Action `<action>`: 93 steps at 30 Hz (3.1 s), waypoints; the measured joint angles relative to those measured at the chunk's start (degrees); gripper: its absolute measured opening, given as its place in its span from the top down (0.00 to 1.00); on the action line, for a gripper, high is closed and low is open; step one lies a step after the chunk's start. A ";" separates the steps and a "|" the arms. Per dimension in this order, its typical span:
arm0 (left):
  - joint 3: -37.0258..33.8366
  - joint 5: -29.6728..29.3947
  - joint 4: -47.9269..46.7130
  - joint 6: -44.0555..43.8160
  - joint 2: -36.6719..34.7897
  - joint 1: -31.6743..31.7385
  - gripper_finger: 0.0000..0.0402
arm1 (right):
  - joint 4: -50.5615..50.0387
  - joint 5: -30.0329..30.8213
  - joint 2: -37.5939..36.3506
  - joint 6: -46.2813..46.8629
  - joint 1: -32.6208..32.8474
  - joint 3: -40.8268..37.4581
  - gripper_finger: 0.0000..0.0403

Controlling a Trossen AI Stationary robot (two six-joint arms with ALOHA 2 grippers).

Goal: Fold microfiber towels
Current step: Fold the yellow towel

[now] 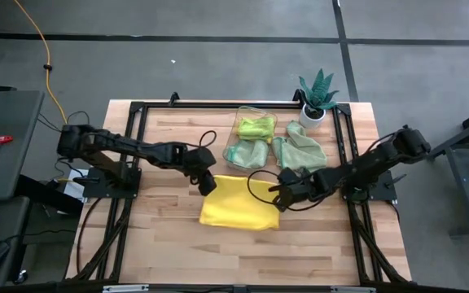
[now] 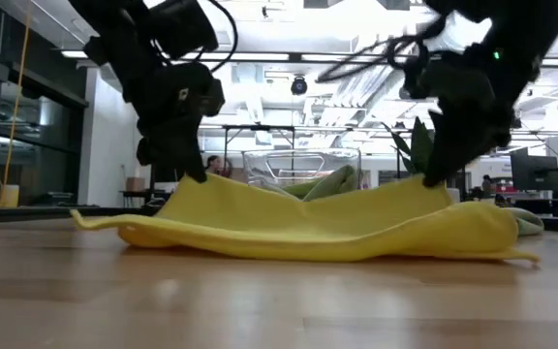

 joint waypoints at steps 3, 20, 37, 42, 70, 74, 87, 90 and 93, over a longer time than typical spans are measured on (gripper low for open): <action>0.06 -1.25 -0.34 0.43 -0.98 -0.61 1.00 | -4.02 1.89 -0.26 -3.36 0.07 3.70 1.00; 0.13 -19.31 -9.26 3.05 -7.02 -16.33 1.00 | -10.99 8.58 -0.19 6.72 12.22 8.70 1.00; 0.11 -21.94 -8.86 -7.19 -1.45 -28.17 1.00 | -0.87 4.82 8.24 12.40 15.15 7.65 1.00; 0.15 -21.25 -8.13 -11.28 0.51 -30.12 1.00 | -0.35 3.87 9.53 13.75 15.13 7.65 1.00; 0.08 -9.47 -11.39 -8.06 -3.38 -33.17 0.70 | -8.57 -1.41 -0.99 13.83 13.81 7.63 0.54; 0.11 -12.49 -11.55 -8.65 -7.83 -33.27 0.66 | -11.34 -6.38 -2.60 16.93 13.64 6.71 0.54; -13.66 -9.70 17.67 -26.98 -12.98 -29.24 0.64 | 20.78 -1.10 -17.57 42.73 12.68 -17.97 0.54; -15.44 -12.01 19.35 -29.68 -12.94 -27.86 0.64 | 25.66 0.27 -16.64 46.14 11.27 -20.21 0.54; -16.36 -13.28 19.30 -29.98 -12.73 -26.20 0.64 | 27.71 -1.80 -14.23 45.70 9.40 -20.54 0.54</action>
